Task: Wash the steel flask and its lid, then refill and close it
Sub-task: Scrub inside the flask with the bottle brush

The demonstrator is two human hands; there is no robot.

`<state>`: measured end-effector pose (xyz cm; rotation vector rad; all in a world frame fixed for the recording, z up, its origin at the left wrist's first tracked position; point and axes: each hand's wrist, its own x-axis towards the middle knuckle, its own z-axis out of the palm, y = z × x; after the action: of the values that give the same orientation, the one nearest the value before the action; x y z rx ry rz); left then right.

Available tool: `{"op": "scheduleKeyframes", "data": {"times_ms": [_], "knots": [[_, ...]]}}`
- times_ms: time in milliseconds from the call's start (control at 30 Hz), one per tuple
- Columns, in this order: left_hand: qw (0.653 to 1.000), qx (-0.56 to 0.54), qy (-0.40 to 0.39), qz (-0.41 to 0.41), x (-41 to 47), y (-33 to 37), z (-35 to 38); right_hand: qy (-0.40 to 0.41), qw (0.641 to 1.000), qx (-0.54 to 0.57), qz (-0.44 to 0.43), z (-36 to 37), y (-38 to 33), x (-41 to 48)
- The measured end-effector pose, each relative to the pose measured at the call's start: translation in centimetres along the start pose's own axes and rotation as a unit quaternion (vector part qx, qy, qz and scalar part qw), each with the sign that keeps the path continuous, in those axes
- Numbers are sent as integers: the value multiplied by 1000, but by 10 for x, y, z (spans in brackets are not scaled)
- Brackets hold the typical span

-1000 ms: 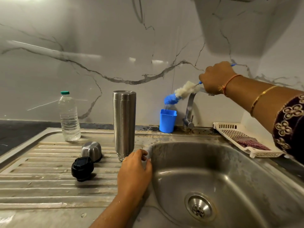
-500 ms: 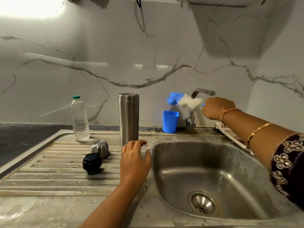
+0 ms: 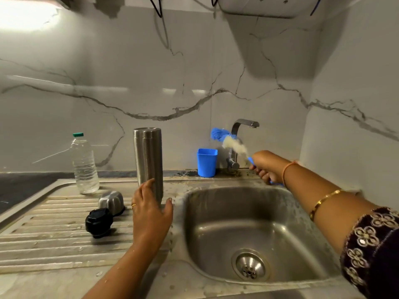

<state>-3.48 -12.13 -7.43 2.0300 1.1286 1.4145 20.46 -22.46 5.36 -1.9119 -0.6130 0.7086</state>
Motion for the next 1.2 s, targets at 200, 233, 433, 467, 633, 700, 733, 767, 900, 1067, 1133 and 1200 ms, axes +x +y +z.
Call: {"op": "scheduleKeyframes", "data": {"times_ms": [200,233,433,467,633,700,733,767,900,1067,1133,1200], "knots": [[994,-4,38,103,8,-3,0,-14,999,-37,12,5,37,-33],[994,5,45,100,12,-4,2,-5,998,-68,3,4,43,-42],[995,-27,81,-46,45,-5,6,12,985,-165,-43,-19,62,-89],[994,-32,84,-65,49,-5,5,15,984,-169,-48,-25,63,-94],[976,-55,47,-203,59,0,3,23,982,-180,-59,-43,66,-111],[972,-67,22,-224,63,0,-1,25,982,-180,-58,-46,70,-118],[971,-66,14,-231,63,1,-3,25,981,-183,-56,-48,72,-122],[969,-66,10,-237,63,3,-4,25,981,-186,-57,-49,74,-125],[950,-182,-7,-252,59,21,0,32,966,-233,-105,-54,82,-137],[846,-427,-73,-310,70,56,3,110,903,-345,-232,-61,104,-146],[818,-474,-98,-310,73,70,4,142,877,-370,-271,-68,115,-152],[810,-486,-116,-306,75,82,5,166,854,-389,-304,-76,123,-160]]}}
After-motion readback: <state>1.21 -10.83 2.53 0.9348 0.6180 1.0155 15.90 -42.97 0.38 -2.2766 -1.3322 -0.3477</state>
